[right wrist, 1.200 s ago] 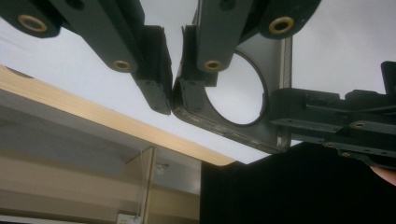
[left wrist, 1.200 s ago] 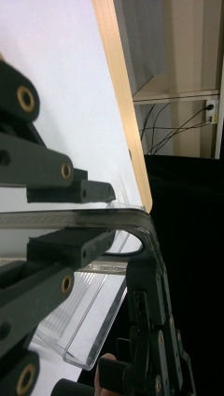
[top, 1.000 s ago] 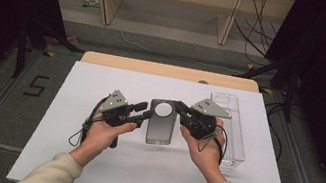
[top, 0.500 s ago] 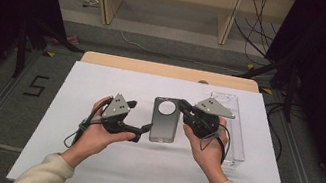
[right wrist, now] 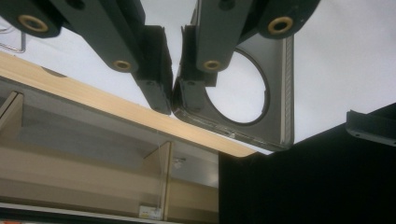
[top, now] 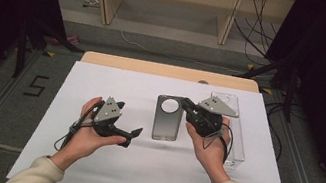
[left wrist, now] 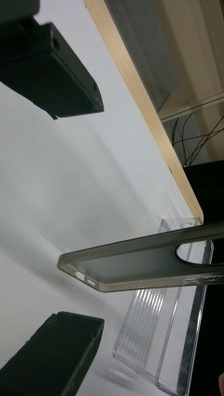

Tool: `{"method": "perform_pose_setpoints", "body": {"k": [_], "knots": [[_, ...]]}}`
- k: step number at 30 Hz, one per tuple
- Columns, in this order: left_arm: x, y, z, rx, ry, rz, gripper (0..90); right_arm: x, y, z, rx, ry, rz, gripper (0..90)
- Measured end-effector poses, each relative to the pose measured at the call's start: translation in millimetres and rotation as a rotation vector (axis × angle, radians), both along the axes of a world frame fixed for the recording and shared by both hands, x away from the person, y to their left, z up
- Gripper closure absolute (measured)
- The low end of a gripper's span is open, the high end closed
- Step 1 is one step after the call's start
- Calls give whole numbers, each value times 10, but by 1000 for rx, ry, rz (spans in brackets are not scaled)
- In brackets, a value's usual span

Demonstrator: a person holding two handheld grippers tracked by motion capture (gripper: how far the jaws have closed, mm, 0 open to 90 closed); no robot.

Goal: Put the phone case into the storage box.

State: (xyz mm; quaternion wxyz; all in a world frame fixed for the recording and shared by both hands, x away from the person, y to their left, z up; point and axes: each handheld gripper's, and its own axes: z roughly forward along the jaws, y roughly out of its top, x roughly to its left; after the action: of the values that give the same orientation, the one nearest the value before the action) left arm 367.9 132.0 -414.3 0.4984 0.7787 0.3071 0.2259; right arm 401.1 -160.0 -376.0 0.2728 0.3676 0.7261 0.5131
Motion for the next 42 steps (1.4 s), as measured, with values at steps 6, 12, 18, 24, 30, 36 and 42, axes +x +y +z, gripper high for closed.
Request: {"method": "perform_pose_setpoints", "body": {"k": [6,12,18,24,30,36,42], "knots": [[-23,48,-15,13,0,5,0,6,-25,13,6,0,-7,837],[-53,97,-36,32,-6,11,0,11,-47,34,8,-5,-15,838],[-75,133,-33,29,-12,18,0,16,-72,58,14,-10,-22,838],[-86,154,-46,35,-13,15,0,21,-101,75,18,-13,-27,838],[-92,161,-59,38,-10,15,0,22,-137,111,23,-21,-38,838],[-105,206,-65,40,-4,18,0,40,-174,124,25,-17,-47,838],[-116,259,-62,37,-5,28,0,54,-208,142,28,-21,-55,838]]}}
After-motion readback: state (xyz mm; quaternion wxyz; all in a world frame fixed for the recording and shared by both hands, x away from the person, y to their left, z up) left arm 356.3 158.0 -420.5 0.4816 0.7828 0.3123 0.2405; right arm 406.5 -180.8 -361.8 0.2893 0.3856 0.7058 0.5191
